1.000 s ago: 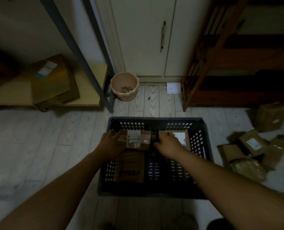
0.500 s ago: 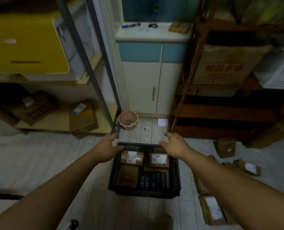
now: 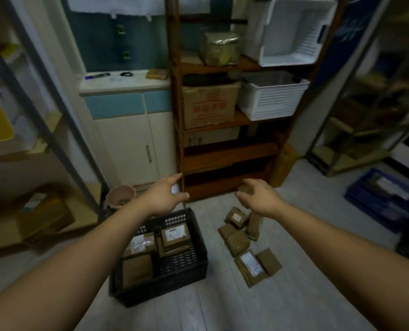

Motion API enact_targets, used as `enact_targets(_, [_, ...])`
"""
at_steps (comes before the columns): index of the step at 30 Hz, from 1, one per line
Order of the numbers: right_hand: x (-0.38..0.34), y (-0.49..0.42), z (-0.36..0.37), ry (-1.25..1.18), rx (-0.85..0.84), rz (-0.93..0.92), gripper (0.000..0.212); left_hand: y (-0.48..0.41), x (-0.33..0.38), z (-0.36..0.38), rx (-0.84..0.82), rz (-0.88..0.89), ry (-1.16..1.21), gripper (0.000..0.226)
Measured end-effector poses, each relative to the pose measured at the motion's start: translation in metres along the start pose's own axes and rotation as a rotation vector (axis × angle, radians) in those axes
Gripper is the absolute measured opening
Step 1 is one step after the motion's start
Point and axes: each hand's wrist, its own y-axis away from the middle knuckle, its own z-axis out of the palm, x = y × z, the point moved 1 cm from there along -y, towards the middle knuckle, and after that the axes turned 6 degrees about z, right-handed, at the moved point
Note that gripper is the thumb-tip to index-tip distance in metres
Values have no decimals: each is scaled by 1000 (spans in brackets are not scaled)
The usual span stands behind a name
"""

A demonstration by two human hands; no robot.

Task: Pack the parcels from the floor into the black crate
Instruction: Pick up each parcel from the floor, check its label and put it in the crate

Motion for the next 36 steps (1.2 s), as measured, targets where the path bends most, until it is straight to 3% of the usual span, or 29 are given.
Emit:
enact_targets(14, [263,18,-158,108,102,133,65,-82,229,185,-146,100,16,71])
enact_targets(22, [325,-41,-169,43,15,160,66,-142,245,227,-198,30,-38,70])
enact_targets(36, [395,-240,-239,51,-114,294,69,-388,291,276,-310,12,99,71])
